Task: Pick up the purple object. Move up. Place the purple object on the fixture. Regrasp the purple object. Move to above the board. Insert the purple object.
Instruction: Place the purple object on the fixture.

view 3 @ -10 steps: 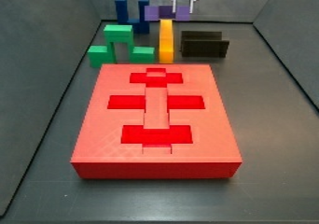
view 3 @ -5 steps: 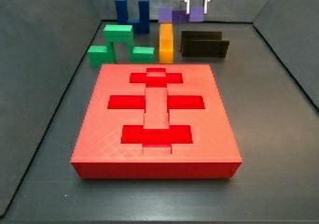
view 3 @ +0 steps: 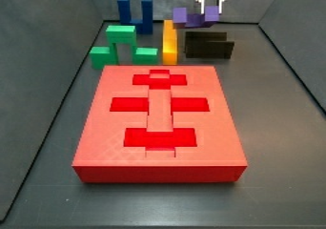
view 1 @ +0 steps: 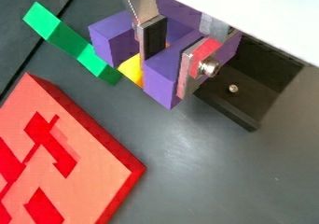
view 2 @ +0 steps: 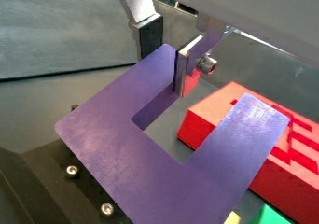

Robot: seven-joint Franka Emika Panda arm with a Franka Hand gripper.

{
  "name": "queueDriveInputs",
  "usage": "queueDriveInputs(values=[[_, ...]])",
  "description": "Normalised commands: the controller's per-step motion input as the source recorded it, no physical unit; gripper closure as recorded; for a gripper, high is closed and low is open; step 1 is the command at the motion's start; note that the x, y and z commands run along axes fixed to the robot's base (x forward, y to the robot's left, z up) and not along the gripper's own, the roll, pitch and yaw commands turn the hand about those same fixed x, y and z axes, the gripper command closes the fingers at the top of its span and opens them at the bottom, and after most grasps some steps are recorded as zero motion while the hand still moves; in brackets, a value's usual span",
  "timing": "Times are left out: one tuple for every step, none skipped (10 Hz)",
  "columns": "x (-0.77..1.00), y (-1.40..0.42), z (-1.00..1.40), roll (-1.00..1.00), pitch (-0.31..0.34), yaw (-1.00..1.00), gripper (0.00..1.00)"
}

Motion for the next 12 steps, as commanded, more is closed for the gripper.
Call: queueDriveInputs(values=[[1.0,0.08,0.0,-0.24,0.257,-0.1,1.0],[0.95,0.08,0.0,-0.22,0.369,-0.11,1.0],[0.91,0.11,0.0,-0.24,0.409,-0.14,1.0],[0.88,0.05,-0.06,-0.47,0.343,-0.09,1.0],[0.88,0.2,-0.08,-0.59,0.191,0.0,1.0],[0.9,0.32,-0.14,-0.51,0.126,0.0,1.0],[0.93,0.19,-0.18,-0.39,0.109,-0.03,1.0],[0.88,0.13,-0.22,-0.37,0.029,-0.06,1.0],[0.73,0.03,-0.29,-0.33,0.0,-0.06,1.0],[0.75,0.0,-0.27,-0.23,0.0,-0.08,1.0],[0.75,0.0,-0.24,-0.16,0.0,-0.11,1.0],[0.76,0.0,-0.17,-0.09,0.0,-0.13,1.0]])
